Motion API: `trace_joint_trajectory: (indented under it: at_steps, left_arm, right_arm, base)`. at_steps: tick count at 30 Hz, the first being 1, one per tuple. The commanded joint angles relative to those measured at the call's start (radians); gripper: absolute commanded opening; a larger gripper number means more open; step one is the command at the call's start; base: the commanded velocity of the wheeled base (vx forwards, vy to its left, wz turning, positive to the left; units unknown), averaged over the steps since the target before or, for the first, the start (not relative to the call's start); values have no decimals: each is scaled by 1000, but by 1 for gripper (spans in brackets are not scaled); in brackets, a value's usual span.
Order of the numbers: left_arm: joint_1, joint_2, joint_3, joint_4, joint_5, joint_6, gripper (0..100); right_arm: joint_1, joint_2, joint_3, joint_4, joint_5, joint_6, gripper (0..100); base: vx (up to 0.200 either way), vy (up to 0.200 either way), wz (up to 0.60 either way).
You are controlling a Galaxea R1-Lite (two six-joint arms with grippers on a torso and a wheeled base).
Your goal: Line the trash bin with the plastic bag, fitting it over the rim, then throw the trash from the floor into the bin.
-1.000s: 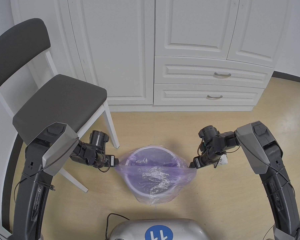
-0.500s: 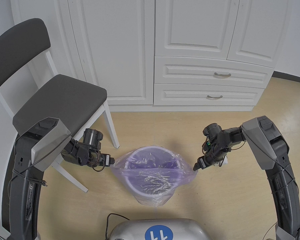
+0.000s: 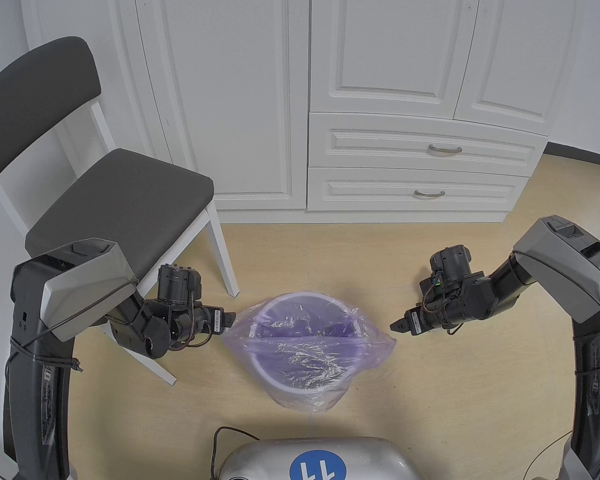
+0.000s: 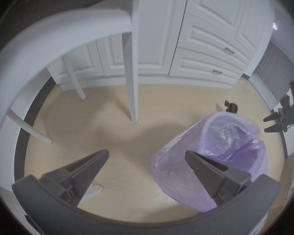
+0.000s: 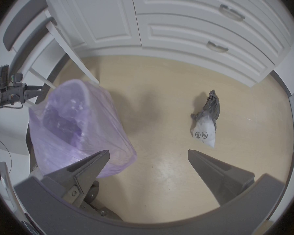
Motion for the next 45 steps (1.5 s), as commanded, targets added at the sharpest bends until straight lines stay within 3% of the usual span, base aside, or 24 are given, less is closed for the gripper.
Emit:
trace_joint_trajectory:
  at_steps: [1, 4, 13, 16, 17, 19, 21, 24, 28, 31, 35, 36, 37, 39, 41, 45]
  left_arm:
    - [-28, -110, 195, -178, -11, -3, 100]
    - [-29, -129, 244, -267, -43, -5, 100]
    - [-42, -141, 303, -370, -46, -5, 100]
    - [-49, -150, 309, -377, -45, -3, 100]
    - [-49, -169, 315, -376, -45, -2, 100]
    - [-51, -184, 315, -371, -43, 0, 100]
    - [-51, -196, 317, -370, -43, 0, 100]
    - [-49, -234, 318, -364, -45, 0, 100]
    - [-52, -244, 343, -368, -42, 15, 100]
    - [-55, -250, 370, -377, -46, 83, 100]
    - [-55, -251, 372, -377, -46, 95, 100]
    - [-55, -248, 369, -377, -46, 96, 100]
    - [-55, -248, 369, -377, -46, 98, 100]
    - [-55, -239, 359, -377, -46, 96, 100]
    - [-51, -233, 358, -377, -46, 98, 100]
    - [-42, -227, 346, -376, -46, 98, 100]
  right_arm:
    - [57, -112, 195, -179, 2, 69, 100]
    - [66, -103, 214, -257, 0, 75, 100]
    - [104, -92, 203, -275, -1, 95, 100]
    - [133, -75, 177, -286, -4, 142, 100]
    - [170, -51, 133, -314, -26, 216, 100]
    - [202, -26, 73, -312, -46, 271, 100]
    - [211, -12, 27, -294, -47, 271, 100]
    - [236, -11, -119, -111, -35, 185, 100]
    - [279, 22, -263, 7, 8, 64, 100]
    - [311, 78, -363, 79, 8, 12, 100]
    - [323, 101, -441, 219, 26, -34, 100]
    - [323, 115, -466, 257, 77, -66, 100]
    - [322, 115, -467, 259, 83, -68, 100]
    - [310, 126, -470, 272, 214, -115, 100]
    - [297, 143, -473, 269, 264, -138, 100]
    - [290, 195, -518, 269, 283, -157, 100]
  base:
    - [-200, 0, 0]
    - [-200, 0, 0]
    - [0, 0, 0]
    - [0, 0, 0]
    - [0, 0, 0]
    - [0, 0, 0]
    - [0, 0, 0]
    - [0, 0, 0]
    - [0, 0, 0]
    - [0, 0, 0]
    - [0, 0, 0]
    - [0, 0, 0]
    - [0, 0, 0]
    - [0, 0, 0]
    - [0, 0, 0]
    - [0, 0, 0]
